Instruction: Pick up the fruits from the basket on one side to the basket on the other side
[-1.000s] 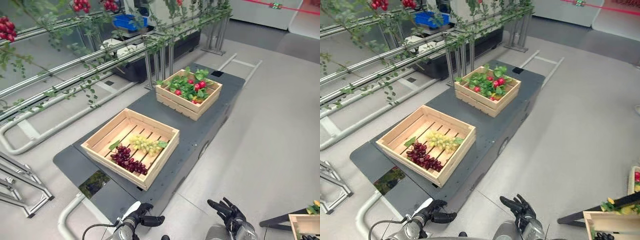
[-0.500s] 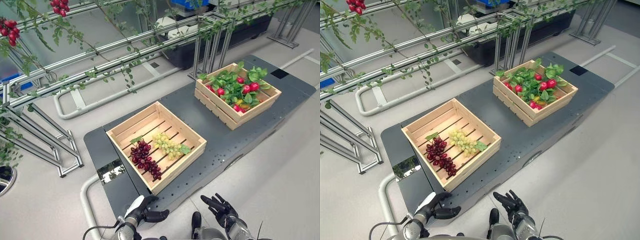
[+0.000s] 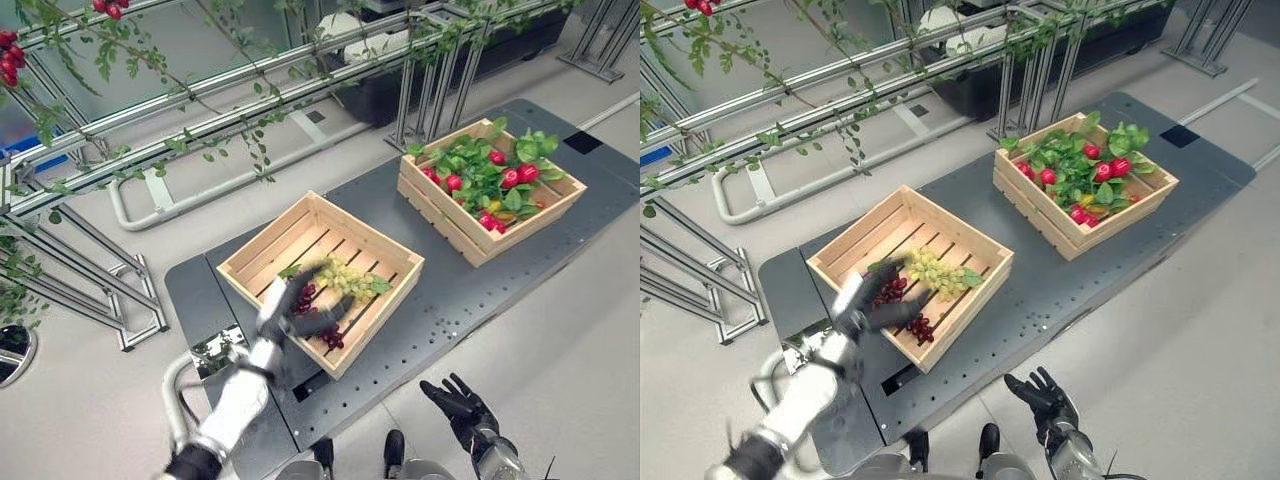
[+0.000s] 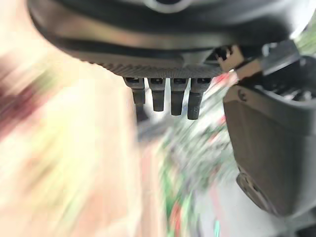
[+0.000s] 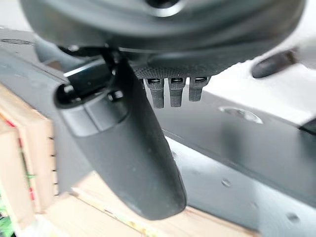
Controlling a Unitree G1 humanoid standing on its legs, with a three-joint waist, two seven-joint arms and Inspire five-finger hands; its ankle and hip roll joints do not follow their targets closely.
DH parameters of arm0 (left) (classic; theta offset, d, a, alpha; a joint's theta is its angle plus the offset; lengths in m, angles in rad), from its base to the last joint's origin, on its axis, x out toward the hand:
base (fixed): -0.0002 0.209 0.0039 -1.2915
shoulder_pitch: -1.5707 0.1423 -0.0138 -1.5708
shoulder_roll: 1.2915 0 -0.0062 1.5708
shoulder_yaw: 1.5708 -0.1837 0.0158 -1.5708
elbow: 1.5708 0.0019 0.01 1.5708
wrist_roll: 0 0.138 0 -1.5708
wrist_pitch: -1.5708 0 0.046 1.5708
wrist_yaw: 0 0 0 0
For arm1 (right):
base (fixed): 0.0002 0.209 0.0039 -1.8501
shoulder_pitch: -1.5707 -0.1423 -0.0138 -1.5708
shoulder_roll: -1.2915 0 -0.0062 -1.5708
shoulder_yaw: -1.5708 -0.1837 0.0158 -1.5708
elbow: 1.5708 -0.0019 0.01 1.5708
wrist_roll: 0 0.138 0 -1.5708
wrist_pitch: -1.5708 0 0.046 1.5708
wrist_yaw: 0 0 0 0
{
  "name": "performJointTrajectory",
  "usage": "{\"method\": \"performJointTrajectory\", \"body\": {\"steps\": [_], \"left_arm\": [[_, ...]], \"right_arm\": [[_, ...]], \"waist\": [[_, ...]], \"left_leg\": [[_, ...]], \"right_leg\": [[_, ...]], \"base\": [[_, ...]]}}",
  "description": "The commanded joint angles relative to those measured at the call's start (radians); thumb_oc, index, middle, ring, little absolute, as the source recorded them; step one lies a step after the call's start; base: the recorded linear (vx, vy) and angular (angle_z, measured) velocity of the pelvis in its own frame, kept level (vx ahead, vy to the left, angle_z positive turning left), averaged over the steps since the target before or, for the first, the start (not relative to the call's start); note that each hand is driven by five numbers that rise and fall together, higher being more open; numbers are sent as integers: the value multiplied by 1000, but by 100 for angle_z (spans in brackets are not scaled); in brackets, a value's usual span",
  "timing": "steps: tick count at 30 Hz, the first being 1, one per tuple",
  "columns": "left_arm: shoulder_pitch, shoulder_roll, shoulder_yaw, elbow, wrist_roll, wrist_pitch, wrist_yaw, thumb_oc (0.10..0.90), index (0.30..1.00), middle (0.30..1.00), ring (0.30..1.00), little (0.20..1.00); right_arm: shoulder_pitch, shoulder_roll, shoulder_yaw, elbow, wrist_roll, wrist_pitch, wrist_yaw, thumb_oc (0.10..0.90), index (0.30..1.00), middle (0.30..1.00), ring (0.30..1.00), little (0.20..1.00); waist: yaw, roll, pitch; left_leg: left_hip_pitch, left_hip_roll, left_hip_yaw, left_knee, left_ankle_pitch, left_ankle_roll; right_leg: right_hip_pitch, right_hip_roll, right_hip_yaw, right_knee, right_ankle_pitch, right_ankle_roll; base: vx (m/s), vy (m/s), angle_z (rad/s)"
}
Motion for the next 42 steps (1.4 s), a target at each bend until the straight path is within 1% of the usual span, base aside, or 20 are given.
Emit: {"method": "performJointTrajectory", "body": {"steps": [1, 3, 4, 8, 12, 13, 15, 16, 17, 20, 24, 26, 28, 29, 30, 31, 33, 35, 39, 42], "left_arm": [[-141, 96, 59, -36, 125, -14, 213, 800, 900, 900, 900, 900], [-170, 135, 66, -18, 229, 25, 285, 800, 900, 900, 900, 900], [-201, 192, 58, 8, 280, 51, 319, 800, 900, 900, 900, 900], [-212, 234, 47, 38, 357, 89, 374, 800, 900, 900, 900, 900], [-220, 296, 15, 76, 536, 187, 460, 800, 900, 900, 900, 900], [-231, 320, -7, 83, 592, 225, 452, 800, 900, 900, 900, 900], [-252, 342, -40, 94, 629, 245, 443, 800, 900, 900, 900, 900], [-293, 390, -93, 102, 677, 274, 413, 800, 900, 900, 900, 900], [-300, 394, -101, 104, 687, 275, 410, 800, 900, 900, 900, 900], [-422, 460, -242, 135, 769, 282, 336, 800, 900, 900, 900, 900], [-567, 495, -375, 176, 839, 276, 289, 800, 900, 900, 900, 900], [-620, 504, -417, 195, 855, 268, 282, 800, 900, 900, 900, 900], [-742, 504, -516, 251, 888, 264, 283, 800, 900, 900, 900, 900], [-754, 503, -526, 258, 891, 263, 283, 800, 900, 900, 900, 900], [-797, 507, -557, 279, 901, 259, 286, 800, 900, 900, 900, 900], [-864, 503, -601, 318, 922, 254, 282, 800, 900, 900, 900, 900], [-916, 502, -634, 335, 918, 258, 271, 800, 900, 900, 900, 900], [-1008, 488, -686, 385, 925, 250, 264, 800, 900, 900, 900, 900], [-1084, 465, -732, 435, 947, 234, 231, 800, 900, 900, 900, 900], [-1111, 455, -760, 459, 988, 217, 191, 800, 900, 900, 900, 900]], "right_arm": [[-41, -19, 1, -41, 13, -30, 26, 800, 900, 900, 900, 900], [-40, -27, 3, -29, 14, -28, 33, 800, 900, 900, 900, 900], [-37, -36, 6, -11, 20, -28, 45, 800, 900, 900, 900, 900], [-22, -45, 0, 17, 14, -29, 77, 800, 900, 900, 900, 900], [-2, -66, -19, 42, -9, -23, 107, 800, 900, 900, 900, 900], [-1, -77, -23, 46, -19, -19, 109, 800, 900, 900, 900, 900], [-6, -88, -27, 53, -30, -17, 112, 800, 900, 900, 900, 900], [-16, -112, -31, 50, -37, -3, 113, 800, 900, 900, 900, 900], [-17, -114, -32, 49, -38, -1, 113, 800, 900, 900, 900, 900], [-61, -162, -30, 55, -46, 14, 114, 800, 900, 900, 900, 900], [-133, -203, -31, 65, -36, 31, 112, 800, 900, 900, 900, 900], [-157, -213, -29, 74, -27, 31, 115, 800, 900, 900, 900, 900], [-213, -229, -12, 79, 11, 21, 112, 800, 900, 900, 900, 900], [-218, -229, -12, 80, 14, 21, 111, 800, 900, 900, 900, 900], [-238, -231, -11, 82, 24, 22, 113, 800, 900, 900, 900, 900], [-270, -231, -3, 83, 49, 23, 111, 800, 900, 900, 900, 900], [-290, -227, -2, 88, 60, 23, 114, 800, 900, 900, 900, 900], [-331, -219, 11, 86, 85, 24, 110, 800, 900, 900, 900, 900], [-380, -213, 17, 91, 94, 20, 109, 800, 900, 900, 900, 900], [-407, -210, 26, 86, 93, 20, 103, 800, 900, 900, 900, 900]], "waist": [[-12, -11, -19], [-16, -6, -15], [-22, 0, -15], [-30, 5, -22], [-42, 15, -32], [-47, 20, -34], [-51, 27, -31], [-58, 34, -22], [-58, 35, -20], [-76, 54, 12], [-92, 60, 71], [-95, 57, 92], [-103, 34, 155], [-101, 32, 156], [-101, 21, 175], [-102, -2, 205], [-101, -17, 222], [-101, -45, 256], [-105, -60, 289], [-107, -66, 293]], "left_leg": [[-19, -16, -17, 39, -83, -29], [-22, -18, -19, 37, -82, -30], [-20, -19, -20, 30, -80, -32], [-8, -21, -13, 20, -83, -32], [6, -21, -6, 16, -84, -33], [8, -20, 0, 19, -85, -35], [6, -18, 5, 26, -85, -37], [-1, -17, 10, 44, -86, -40], [-2, -17, 10, 48, -87, -40], [-35, -22, 25, 100, -98, -43], [-101, -30, 36, 170, -110, -44], [-131, -27, 48, 204, -118, -42], [-230, -19, 62, 329, -148, -35], [-241, -18, 63, 341, -153, -34], [-277, -11, 67, 381, -162, -31], [-336, 0, 75, 452, -184, -24], [-378, 6, 74, 489, -191, -20], [-448, 26, 83, 558, -211, -10], [-506, 44, 83, 603, -219, -6], [-544, 53, 82, 611, -216, -7]], "right_leg": [[-38, -87, -33, 131, -105, -3], [-42, -87, -33, 133, -109, -4], [-39, -85, -32, 129, -109, -6], [-27, -80, -27, 112, -109, -5], [-11, -77, -18, 101, -111, -3], [-9, -77, -17, 104, -114, -3], [-11, -79, -14, 110, -116, -3], [-15, -81, -10, 121, -118, -5], [-15, -81, -10, 123, -119, -5], [-46, -87, -2, 154, -129, -8], [-111, -92, 12, 211, -138, -13], [-142, -95, 14, 237, -142, -15], [-241, -106, 21, 335, -151, -24], [-252, -107, 22, 346, -155, -25], [-290, -111, 25, 386, -160, -28], [-349, -115, 27, 452, -171, -30], [-389, -113, 30, 484, -172, -31], [-461, -113, 32, 556, -182, -27], [-520, -103, 40, 599, -179, -21], [-558, -95, 45, 603, -172, -15]], "base": [[13, 40, 14], [22, 49, 18], [27, 38, 10], [31, 39, 1], [32, 54, -2], [38, 80, -2], [15, 72, -1], [4, 66, -2], [-8, 94, -3], [-55, 101, -4], [-122, 82, -10], [-184, 55, -13], [-255, 9, -8], [-173, -14, -9], [-193, -40, -7], [-234, -64, -1], [-165, -63, 8], [-176, -74, 8], [-106, -26, 1], [-71, -6, -4]]}}
